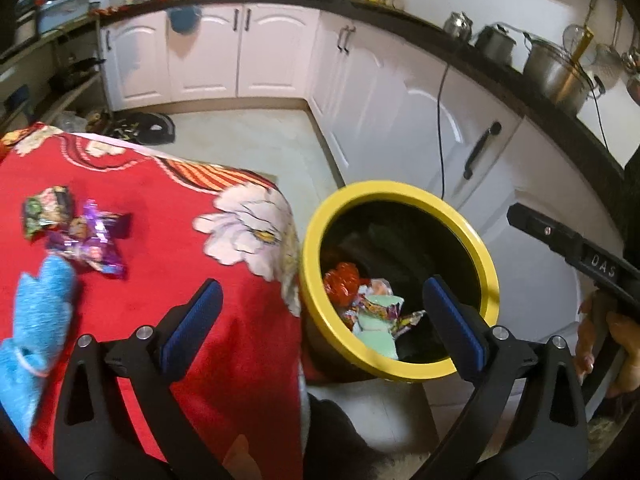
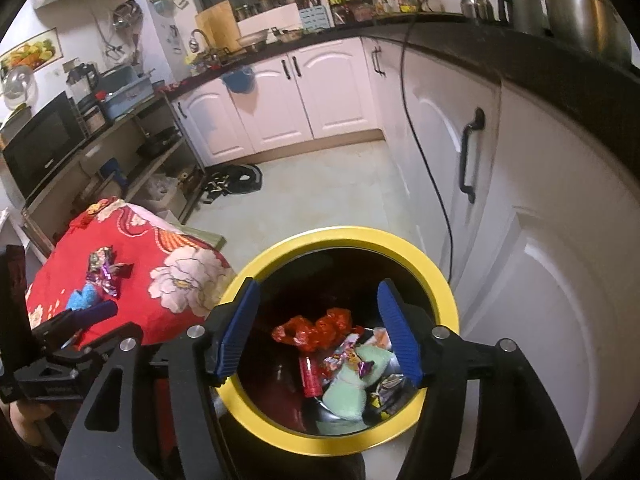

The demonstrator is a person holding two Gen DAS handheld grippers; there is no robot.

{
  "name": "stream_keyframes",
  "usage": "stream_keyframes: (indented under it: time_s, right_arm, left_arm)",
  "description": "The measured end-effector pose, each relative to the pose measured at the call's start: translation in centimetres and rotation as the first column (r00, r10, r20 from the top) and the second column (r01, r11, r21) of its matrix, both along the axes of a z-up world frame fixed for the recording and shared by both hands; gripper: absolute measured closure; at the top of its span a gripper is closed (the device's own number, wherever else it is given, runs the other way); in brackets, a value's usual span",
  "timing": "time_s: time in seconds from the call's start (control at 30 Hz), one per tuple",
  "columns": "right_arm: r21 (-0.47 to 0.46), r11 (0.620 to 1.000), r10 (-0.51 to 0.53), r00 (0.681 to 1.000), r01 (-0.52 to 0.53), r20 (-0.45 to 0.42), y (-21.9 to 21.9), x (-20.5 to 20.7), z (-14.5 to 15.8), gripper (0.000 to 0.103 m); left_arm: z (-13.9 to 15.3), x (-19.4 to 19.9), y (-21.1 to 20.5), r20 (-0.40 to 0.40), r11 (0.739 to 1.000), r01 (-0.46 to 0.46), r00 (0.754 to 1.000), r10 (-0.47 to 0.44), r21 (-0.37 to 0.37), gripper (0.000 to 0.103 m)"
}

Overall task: Collect trash
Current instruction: 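Move both open tools back from the bin toward the remaining wrappers on the table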

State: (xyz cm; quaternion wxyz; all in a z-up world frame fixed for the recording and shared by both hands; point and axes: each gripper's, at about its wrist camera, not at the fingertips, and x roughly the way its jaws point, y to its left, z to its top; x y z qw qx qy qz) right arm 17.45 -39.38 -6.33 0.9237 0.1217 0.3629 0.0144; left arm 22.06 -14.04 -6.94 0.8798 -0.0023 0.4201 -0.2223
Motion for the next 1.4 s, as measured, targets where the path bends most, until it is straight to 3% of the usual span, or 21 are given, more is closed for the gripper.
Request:
stream_keyframes:
  time_s: [0.47,0.8,1.4]
  right_arm:
    - [-0.042,0.994,0.102,0.991,-0.099,0.085,4.9,-1.3,3.7,0.039]
    - [-0.073,0.984,0.171,0.978,-0.163,0.122,8.8,-1.6,6.0,0.036]
    - [-0.085,0.939,0.342,0.932,-0.334,0.117,17.4,0.4,6.6,0.035]
  left_arm:
    - [4.1,-2.1,5.8,0.098,0.993,-0.115,0.988,0.118,-0.039,0.011]
    - [6.0,-3.1,10.6,0.159,0.973,-0.221,0.960,0.229,-0.065,0.011]
    - [7.2,-4.0,19.5,0.182,0.930,-0.354,0.912,0.367,-0.101,0.011]
